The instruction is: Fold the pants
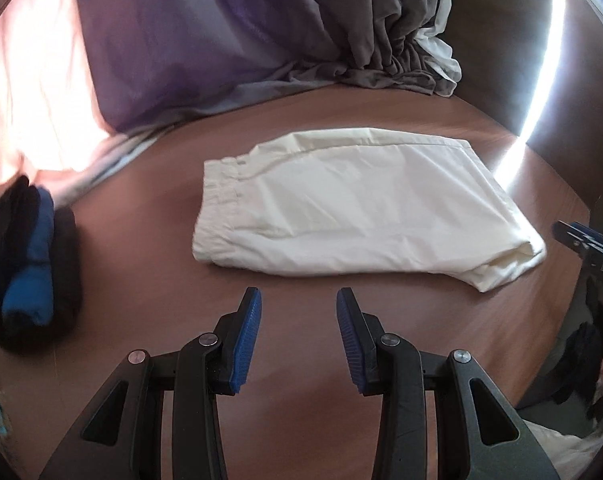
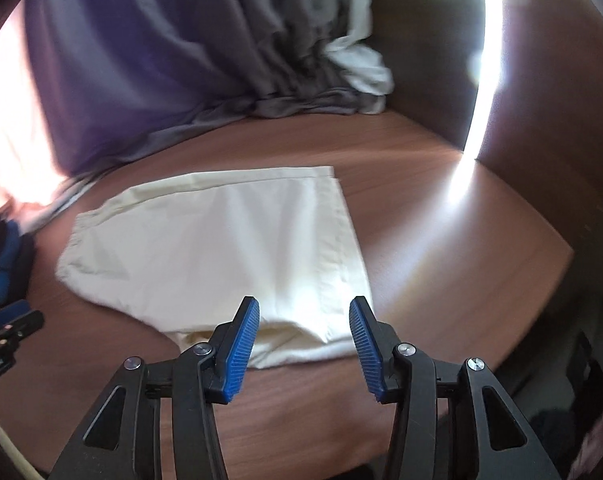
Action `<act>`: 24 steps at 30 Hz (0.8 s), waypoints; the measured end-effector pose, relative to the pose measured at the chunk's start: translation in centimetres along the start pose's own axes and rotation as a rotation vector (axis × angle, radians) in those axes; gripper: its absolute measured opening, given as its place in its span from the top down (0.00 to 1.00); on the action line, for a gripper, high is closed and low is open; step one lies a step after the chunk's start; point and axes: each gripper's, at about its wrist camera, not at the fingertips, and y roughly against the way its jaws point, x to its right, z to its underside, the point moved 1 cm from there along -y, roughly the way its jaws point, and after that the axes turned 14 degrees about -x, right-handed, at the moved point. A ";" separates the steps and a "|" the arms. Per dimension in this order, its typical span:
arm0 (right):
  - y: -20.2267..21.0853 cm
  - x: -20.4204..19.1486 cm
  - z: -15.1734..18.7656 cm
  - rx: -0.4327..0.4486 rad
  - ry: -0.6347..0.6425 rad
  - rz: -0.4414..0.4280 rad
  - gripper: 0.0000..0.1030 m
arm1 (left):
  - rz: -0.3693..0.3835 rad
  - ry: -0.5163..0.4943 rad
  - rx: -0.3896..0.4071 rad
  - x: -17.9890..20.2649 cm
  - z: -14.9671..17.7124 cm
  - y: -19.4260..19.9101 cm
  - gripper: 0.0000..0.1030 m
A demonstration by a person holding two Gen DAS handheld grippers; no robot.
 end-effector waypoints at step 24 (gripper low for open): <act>-1.9 2.4 0.7 0.032 -0.377 -0.025 0.47 | -0.062 -0.287 0.017 2.5 -6.8 -7.1 0.62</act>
